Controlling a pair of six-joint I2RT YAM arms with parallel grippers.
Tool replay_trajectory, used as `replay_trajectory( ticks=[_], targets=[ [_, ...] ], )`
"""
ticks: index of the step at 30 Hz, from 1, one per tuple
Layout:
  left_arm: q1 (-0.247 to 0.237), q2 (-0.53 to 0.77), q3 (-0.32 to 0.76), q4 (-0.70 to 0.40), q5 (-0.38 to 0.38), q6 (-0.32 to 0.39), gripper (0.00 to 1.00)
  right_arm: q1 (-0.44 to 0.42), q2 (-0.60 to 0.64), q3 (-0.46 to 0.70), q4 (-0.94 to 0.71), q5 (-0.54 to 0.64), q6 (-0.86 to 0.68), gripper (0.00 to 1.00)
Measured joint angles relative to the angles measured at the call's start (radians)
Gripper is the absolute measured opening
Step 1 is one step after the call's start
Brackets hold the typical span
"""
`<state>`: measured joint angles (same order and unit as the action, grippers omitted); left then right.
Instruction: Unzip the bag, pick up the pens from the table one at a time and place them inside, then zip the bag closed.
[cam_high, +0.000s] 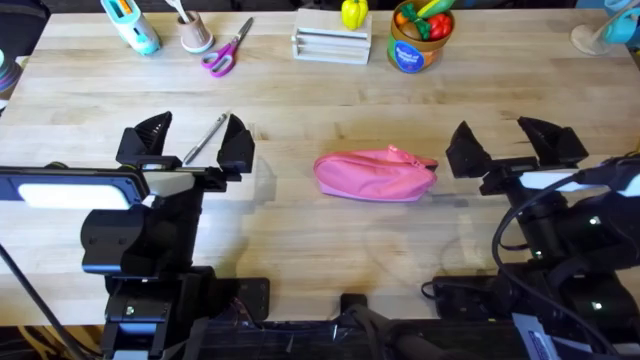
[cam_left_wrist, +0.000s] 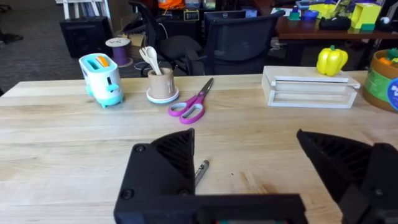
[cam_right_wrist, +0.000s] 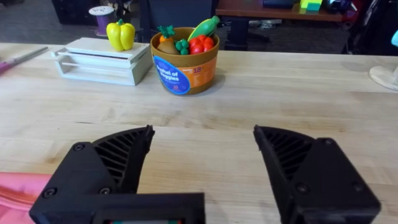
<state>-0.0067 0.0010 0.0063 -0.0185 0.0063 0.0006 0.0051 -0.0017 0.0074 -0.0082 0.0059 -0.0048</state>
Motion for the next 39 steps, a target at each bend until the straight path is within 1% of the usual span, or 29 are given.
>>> replay_trajectory(
  ticks=[18,20,23,26,30,34,39],
  targets=[
    [0.0,0.0,0.0,0.0,0.004,0.0,0.992,0.0,0.0,0.002,-0.012,-0.002,0.002,0.997],
    [0.0,0.0,0.002,-0.005,0.026,0.004,0.991,0.0,0.0,0.01,-0.024,-0.01,0.015,0.997],
    [0.0,0.001,0.028,-0.071,0.085,0.031,0.991,0.0,0.003,0.053,-0.105,-0.027,0.046,0.997],
    [0.0,0.022,0.105,-0.147,0.144,0.09,0.99,0.0,0.025,0.139,-0.219,-0.038,0.069,0.997],
    [0.0,0.107,0.28,-0.265,0.215,0.219,0.992,0.0,0.098,0.318,-0.358,-0.048,0.084,0.996],
    [0.0,0.249,0.478,-0.412,0.251,0.33,0.991,0.0,0.206,0.516,-0.492,-0.053,0.083,0.996],
    [0.0,0.454,0.666,-0.529,0.312,0.433,0.991,0.0,0.375,0.735,-0.652,-0.056,0.043,0.996]
  ],
)
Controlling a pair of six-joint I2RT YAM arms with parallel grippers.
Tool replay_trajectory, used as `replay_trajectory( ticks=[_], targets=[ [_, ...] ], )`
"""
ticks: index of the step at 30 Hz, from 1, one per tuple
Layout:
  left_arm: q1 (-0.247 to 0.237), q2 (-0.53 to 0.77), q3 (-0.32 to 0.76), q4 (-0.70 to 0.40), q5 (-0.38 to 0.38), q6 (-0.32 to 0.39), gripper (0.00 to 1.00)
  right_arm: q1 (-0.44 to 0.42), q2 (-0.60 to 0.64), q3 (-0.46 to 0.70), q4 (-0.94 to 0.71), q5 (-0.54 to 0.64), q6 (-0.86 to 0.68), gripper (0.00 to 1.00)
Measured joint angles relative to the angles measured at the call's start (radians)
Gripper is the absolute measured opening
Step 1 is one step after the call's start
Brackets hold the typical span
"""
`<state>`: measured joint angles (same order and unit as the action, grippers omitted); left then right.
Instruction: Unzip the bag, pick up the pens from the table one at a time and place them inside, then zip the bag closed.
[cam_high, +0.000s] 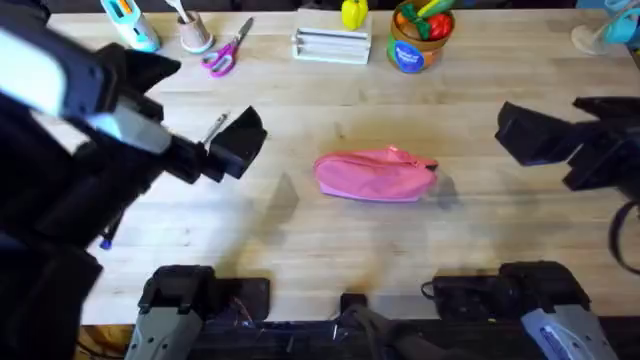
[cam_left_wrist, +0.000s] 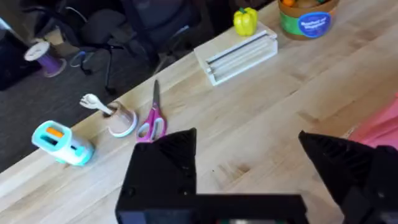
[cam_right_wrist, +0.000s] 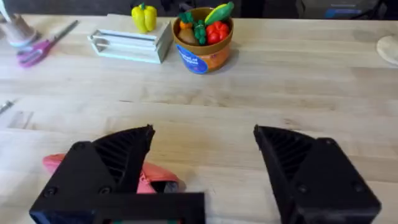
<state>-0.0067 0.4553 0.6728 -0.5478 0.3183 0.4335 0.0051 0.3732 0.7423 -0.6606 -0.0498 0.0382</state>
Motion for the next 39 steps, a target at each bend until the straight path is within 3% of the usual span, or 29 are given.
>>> replay_trajectory(
  ticks=[7,10,15,21,26,31,39],
  targets=[
    [-0.003,0.246,0.199,-0.128,0.099,0.077,0.991,0.0,0.2,0.192,-0.137,-0.056,-0.147,0.995],
    [-0.027,0.318,0.26,-0.212,0.114,0.142,0.992,0.0,0.253,0.239,-0.166,-0.098,-0.204,0.995],
    [-0.143,0.406,0.304,-0.295,0.136,0.274,0.992,0.0,0.272,0.27,-0.168,-0.131,-0.253,0.995],
    [-0.317,0.54,0.304,-0.31,0.142,0.371,0.993,0.0,0.272,0.271,-0.17,-0.139,-0.282,0.996],
    [-0.402,0.672,0.304,-0.301,0.142,0.47,0.993,0.0,0.272,0.271,-0.17,-0.139,-0.286,0.995],
    [-0.418,0.776,0.304,-0.305,0.145,0.526,0.993,0.0,0.272,0.271,-0.17,-0.139,-0.287,0.996],
    [-0.418,0.927,0.304,-0.286,0.199,0.547,0.993,0.0,0.272,0.271,-0.17,-0.139,-0.294,0.996]
  ],
)
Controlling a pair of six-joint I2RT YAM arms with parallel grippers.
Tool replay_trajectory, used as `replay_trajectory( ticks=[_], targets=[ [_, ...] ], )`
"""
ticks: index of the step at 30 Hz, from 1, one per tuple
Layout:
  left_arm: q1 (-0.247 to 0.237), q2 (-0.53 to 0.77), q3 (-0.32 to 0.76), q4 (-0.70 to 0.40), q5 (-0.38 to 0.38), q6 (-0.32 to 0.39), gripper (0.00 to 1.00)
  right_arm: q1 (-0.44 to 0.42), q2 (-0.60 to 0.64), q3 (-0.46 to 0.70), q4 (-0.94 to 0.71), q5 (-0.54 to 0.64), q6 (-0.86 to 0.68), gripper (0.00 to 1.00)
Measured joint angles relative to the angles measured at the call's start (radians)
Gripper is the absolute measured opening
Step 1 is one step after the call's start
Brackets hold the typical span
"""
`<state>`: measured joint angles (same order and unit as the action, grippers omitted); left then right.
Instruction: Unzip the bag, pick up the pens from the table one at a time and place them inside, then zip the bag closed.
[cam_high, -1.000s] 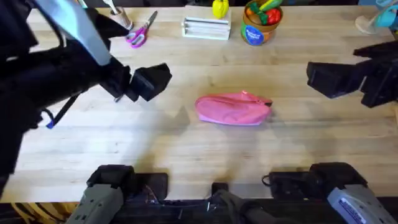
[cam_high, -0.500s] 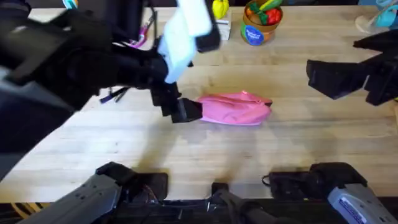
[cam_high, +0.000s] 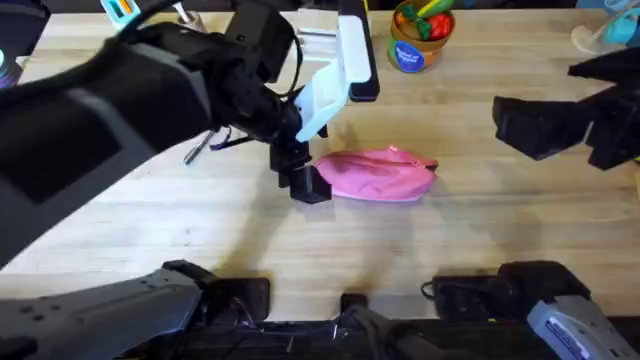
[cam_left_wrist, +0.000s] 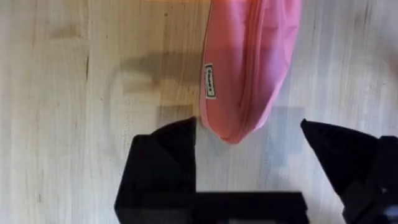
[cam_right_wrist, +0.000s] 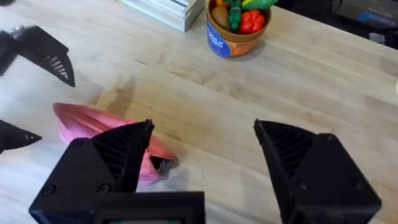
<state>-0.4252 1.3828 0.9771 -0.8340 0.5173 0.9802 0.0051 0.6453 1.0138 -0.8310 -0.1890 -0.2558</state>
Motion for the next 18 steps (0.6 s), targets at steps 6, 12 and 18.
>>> replay_trajectory(
  ticks=[6,12,18],
  targets=[
    [0.0,0.107,0.0,0.038,0.015,0.001,0.992,0.0,0.0,0.0,0.0,0.0,0.0,0.996],
    [0.0,0.146,0.0,0.064,0.037,0.001,0.993,0.0,0.0,0.0,0.0,0.0,-0.001,0.996],
    [0.0,0.146,0.005,0.064,0.08,0.001,0.993,0.0,0.0,0.0,0.0,0.0,-0.003,0.996]
  ],
)
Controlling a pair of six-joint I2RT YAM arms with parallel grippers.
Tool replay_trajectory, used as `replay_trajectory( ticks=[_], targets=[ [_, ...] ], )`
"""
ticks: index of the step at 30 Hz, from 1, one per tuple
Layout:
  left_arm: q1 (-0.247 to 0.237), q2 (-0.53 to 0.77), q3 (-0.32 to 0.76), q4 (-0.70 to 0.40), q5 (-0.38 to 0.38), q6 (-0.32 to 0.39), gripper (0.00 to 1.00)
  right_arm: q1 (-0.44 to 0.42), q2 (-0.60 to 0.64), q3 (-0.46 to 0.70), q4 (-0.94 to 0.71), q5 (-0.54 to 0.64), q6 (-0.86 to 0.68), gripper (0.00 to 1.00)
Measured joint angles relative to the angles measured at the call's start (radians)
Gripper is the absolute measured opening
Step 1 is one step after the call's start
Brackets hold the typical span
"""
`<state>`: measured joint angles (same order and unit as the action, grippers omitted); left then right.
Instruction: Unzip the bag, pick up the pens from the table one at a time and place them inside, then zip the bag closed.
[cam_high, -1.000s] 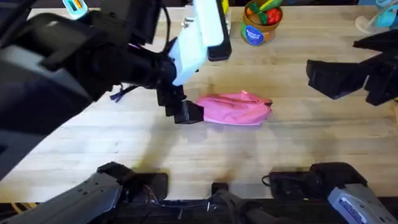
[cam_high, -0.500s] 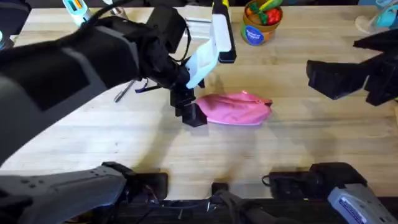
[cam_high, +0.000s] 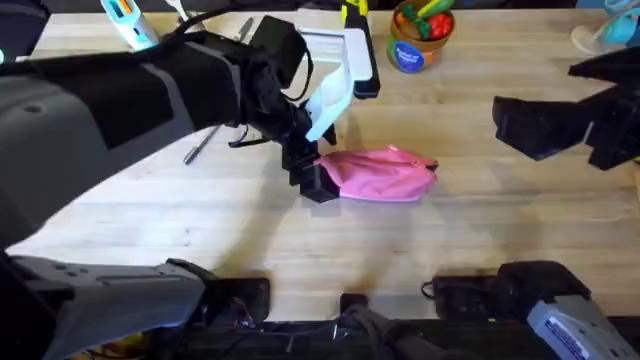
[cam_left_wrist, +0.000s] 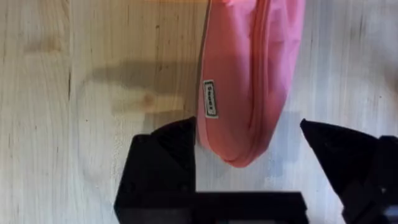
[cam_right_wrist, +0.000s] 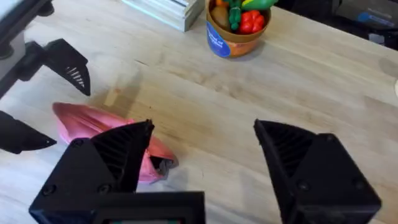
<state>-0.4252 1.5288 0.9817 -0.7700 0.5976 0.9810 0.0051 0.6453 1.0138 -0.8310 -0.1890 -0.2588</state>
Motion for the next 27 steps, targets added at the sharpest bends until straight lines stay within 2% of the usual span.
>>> replay_trajectory(
  ticks=[7,8,10,11,14,15,21,27],
  targets=[
    [0.0,0.0,0.015,0.001,0.013,0.0,0.995,0.0,0.0,0.0,0.0,0.0,0.0,0.996],
    [0.0,0.0,0.016,0.001,0.012,-0.002,0.948,0.0,0.0,0.0,0.0,0.0,0.0,0.996],
    [0.0,0.0,0.018,0.003,0.01,-0.002,0.79,0.0,0.0,0.0,0.0,0.0,0.0,0.996],
    [0.0,0.0,0.022,0.003,0.004,0.0,0.489,0.0,0.0,0.0,0.0,0.0,0.0,0.996],
    [-0.003,0.0,0.023,-0.004,-0.003,0.0,0.095,0.0,0.0,0.0,0.0,0.0,0.0,0.996],
    [-0.006,0.0,0.023,-0.005,-0.012,0.0,0.059,0.0,0.0,0.0,0.0,0.0,0.0,0.996],
    [-0.008,0.0,0.024,-0.013,-0.018,0.0,0.045,0.0,0.0,0.0,0.0,-0.031,0.054,0.996],
    [-0.008,0.0,0.026,-0.016,-0.018,-0.001,0.045,0.0,0.038,-0.006,0.006,-0.154,0.131,0.996]
  ],
)
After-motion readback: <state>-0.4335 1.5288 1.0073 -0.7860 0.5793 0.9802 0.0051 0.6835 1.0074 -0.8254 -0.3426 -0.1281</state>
